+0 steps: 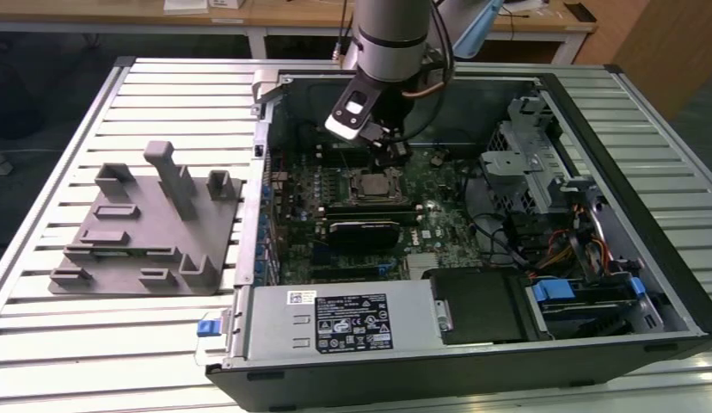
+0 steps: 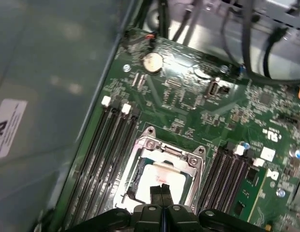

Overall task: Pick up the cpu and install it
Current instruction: 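Close the cpu cover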

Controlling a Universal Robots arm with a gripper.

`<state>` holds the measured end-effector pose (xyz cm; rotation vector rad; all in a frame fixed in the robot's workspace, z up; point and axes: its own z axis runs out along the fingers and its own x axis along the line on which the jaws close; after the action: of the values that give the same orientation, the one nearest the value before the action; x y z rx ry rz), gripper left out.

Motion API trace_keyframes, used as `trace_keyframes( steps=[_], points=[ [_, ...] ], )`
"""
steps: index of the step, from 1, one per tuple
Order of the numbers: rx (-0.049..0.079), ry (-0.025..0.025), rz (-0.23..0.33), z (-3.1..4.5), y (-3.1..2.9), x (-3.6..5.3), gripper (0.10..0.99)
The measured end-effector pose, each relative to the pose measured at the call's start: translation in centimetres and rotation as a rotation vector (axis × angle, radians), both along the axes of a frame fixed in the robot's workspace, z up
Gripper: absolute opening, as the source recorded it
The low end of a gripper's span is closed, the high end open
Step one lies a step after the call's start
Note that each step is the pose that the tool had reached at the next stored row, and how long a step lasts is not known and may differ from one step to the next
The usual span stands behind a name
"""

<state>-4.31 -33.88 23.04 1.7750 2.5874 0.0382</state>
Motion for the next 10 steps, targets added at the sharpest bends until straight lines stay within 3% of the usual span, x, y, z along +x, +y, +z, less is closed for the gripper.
trace_keyframes(
  steps=[10],
  points=[
    [-0.001, 0.0000, 0.181, -0.05, 0.00, 0.00, 0.106]
  ],
)
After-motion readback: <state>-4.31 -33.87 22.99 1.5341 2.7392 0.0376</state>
